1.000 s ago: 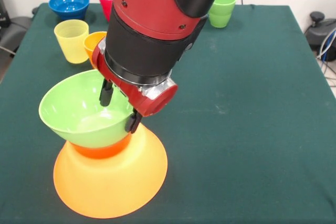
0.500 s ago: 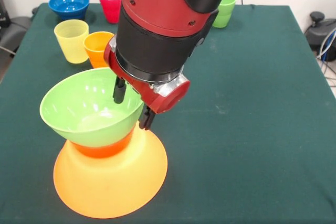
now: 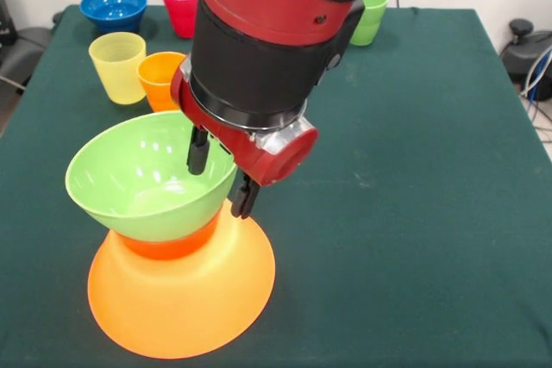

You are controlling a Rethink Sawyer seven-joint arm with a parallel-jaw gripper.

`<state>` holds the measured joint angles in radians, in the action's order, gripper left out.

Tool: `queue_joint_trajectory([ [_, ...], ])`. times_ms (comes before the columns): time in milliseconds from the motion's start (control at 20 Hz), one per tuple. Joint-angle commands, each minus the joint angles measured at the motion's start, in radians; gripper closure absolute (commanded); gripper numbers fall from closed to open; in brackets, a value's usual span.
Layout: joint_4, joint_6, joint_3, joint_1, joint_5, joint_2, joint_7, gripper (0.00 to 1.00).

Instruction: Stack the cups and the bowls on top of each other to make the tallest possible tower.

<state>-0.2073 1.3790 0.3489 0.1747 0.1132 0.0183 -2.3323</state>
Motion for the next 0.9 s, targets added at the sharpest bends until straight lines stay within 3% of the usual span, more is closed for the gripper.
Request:
queue_joint_trajectory([
  [50,-0.196,-0.058,-0.074,-0.025,-0.003,-0.096,0.06,0.0],
  [500,-0.39,-0.07,-0.077,-0.042,-0.013,-0.227,0.077,0.0],
  [900,-0.594,-0.139,-0.092,-0.057,-0.02,-0.325,0.076,0.0],
])
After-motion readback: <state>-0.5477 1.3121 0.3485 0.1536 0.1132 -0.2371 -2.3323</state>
